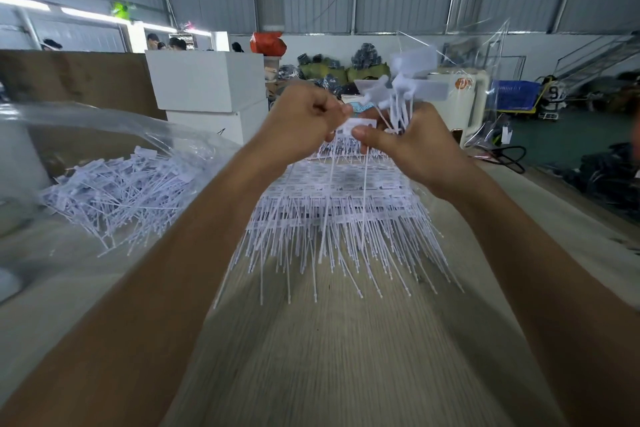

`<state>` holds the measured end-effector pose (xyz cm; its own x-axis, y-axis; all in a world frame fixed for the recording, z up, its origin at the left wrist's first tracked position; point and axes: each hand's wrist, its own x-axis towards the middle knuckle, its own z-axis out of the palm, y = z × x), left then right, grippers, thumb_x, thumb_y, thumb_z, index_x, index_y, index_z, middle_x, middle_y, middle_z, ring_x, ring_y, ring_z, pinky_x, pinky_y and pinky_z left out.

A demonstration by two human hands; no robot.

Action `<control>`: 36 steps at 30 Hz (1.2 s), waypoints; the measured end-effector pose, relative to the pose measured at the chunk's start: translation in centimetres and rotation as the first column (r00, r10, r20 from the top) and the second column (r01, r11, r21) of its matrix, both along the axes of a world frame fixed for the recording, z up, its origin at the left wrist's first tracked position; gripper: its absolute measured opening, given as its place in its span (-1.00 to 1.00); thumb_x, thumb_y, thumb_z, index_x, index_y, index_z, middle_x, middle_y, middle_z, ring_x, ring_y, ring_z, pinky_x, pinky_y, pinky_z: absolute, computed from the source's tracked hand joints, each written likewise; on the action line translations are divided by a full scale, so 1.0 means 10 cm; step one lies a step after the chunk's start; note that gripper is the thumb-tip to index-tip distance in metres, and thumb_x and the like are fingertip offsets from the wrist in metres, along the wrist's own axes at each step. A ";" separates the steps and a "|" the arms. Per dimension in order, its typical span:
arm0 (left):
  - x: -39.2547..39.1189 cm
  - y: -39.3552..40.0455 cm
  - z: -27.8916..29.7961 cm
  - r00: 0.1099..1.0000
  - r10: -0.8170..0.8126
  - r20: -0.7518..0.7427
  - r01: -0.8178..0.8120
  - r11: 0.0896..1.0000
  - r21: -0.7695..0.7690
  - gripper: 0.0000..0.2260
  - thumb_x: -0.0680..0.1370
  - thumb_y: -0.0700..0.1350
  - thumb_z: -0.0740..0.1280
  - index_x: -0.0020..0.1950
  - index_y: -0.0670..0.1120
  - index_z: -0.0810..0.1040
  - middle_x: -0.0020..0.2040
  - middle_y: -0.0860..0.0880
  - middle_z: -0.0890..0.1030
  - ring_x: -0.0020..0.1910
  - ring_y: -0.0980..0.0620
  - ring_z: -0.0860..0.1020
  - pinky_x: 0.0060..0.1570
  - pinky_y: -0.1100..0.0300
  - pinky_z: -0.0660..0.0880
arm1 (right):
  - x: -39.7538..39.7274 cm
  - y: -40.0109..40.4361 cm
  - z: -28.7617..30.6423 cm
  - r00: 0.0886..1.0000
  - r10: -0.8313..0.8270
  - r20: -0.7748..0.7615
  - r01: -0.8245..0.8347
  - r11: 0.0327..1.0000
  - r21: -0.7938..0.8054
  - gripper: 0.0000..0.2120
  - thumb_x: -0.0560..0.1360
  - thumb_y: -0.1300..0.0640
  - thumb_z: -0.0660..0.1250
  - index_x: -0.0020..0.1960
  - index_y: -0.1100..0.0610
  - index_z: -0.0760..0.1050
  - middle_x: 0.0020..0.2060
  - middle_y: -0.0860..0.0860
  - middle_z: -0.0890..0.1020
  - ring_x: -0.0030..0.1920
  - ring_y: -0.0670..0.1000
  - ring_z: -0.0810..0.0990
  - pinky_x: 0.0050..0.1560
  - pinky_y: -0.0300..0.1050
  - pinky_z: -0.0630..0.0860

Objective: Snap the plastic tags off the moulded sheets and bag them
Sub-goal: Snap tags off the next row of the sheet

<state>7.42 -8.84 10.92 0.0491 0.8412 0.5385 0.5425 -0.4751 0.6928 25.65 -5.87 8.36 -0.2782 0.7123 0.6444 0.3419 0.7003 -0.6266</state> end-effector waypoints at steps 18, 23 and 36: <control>-0.19 0.14 -0.04 0.920 -0.053 0.389 0.192 0.925 -0.328 -0.85 0.58 -0.29 0.32 -0.02 -0.23 0.70 -0.31 -0.09 0.65 -0.46 0.13 0.45 -0.40 0.28 0.38 | -0.06 -0.07 0.00 0.916 -0.277 0.290 0.074 0.827 0.558 -0.82 0.46 0.38 0.33 -0.26 0.20 0.58 -0.34 -0.13 0.44 -0.40 0.04 0.41 -0.40 -0.13 0.37; -0.13 0.10 0.00 0.952 -0.131 0.277 0.176 0.974 -0.144 -0.76 0.60 -0.16 0.38 -0.25 -0.09 0.71 -0.45 0.04 0.57 -0.49 0.17 0.46 -0.44 0.36 0.40 | -0.08 0.01 -0.09 0.973 -0.206 0.102 0.177 0.954 0.244 -0.81 0.55 0.22 0.44 0.16 0.18 0.63 -0.04 0.02 0.67 -0.16 -0.06 0.64 -0.12 -0.27 0.57; -0.12 0.10 -0.04 0.988 -0.138 0.069 0.147 0.980 -0.134 -0.86 0.55 -0.27 0.41 0.03 -0.05 0.61 -0.22 0.02 0.73 -0.20 0.20 0.67 -0.22 0.26 0.51 | -0.07 -0.03 0.02 0.975 -0.081 -0.207 0.086 0.996 0.015 -0.80 0.54 0.23 0.44 0.13 0.09 0.55 -0.22 0.07 0.64 -0.20 -0.05 0.64 -0.16 -0.28 0.52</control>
<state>6.21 -7.87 10.53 0.1452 0.8945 0.4228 0.4320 -0.4418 0.7863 24.96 -6.14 8.60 -0.0779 0.7113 0.6986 0.2654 0.6903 -0.6731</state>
